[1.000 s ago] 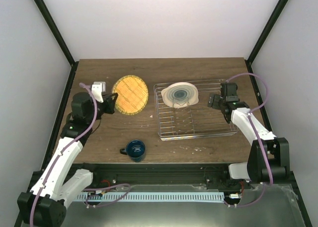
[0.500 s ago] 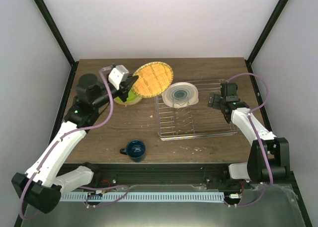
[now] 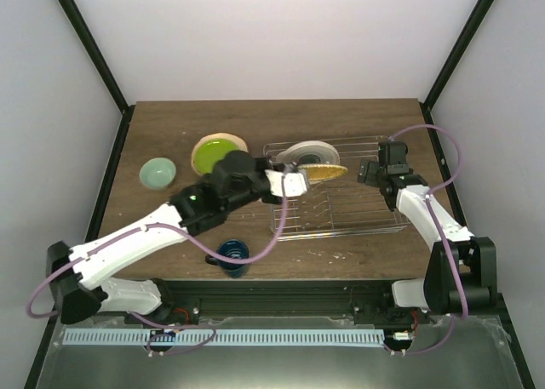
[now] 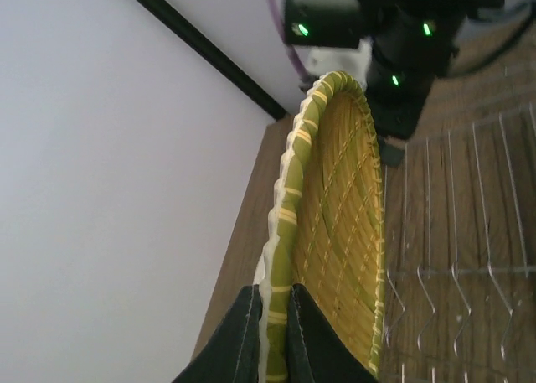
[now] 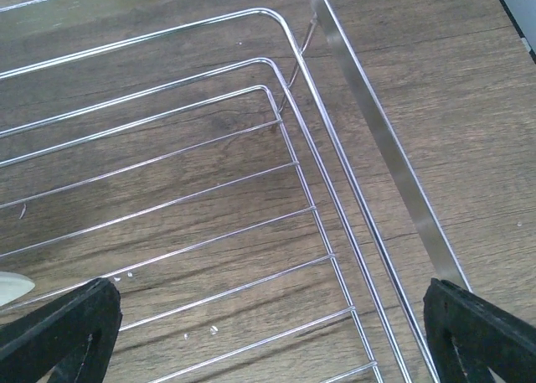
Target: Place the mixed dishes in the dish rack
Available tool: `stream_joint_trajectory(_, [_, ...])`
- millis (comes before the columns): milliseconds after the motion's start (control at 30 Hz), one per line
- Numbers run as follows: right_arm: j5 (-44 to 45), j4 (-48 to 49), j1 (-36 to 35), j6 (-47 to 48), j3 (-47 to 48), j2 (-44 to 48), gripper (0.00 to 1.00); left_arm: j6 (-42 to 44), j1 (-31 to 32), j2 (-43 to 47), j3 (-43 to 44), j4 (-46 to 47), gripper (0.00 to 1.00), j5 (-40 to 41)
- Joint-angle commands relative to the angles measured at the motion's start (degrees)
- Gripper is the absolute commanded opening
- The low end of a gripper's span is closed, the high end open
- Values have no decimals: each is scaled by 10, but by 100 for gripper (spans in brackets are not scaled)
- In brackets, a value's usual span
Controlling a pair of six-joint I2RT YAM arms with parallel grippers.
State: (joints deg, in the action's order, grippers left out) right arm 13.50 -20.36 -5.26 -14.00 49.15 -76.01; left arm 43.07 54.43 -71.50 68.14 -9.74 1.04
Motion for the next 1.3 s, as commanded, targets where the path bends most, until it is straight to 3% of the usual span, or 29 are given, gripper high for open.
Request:
stream_joint_trajectory(0, [13, 5, 2, -3, 19, 21, 100, 123, 45, -49, -1, 47, 0, 162])
stream_joint_trajectory(300, [13, 8, 2, -1, 17, 32, 100, 170, 49, -125, 11, 83, 0, 204])
stream_joint_trajectory(700, [11, 9, 3, 1, 17, 29, 100, 107, 35, -191, 63, 76, 0, 169])
stream_joint_trajectory(1267, [5, 13, 3, 2, 11, 28, 100, 57, 29, -244, 54, 89, 0, 149])
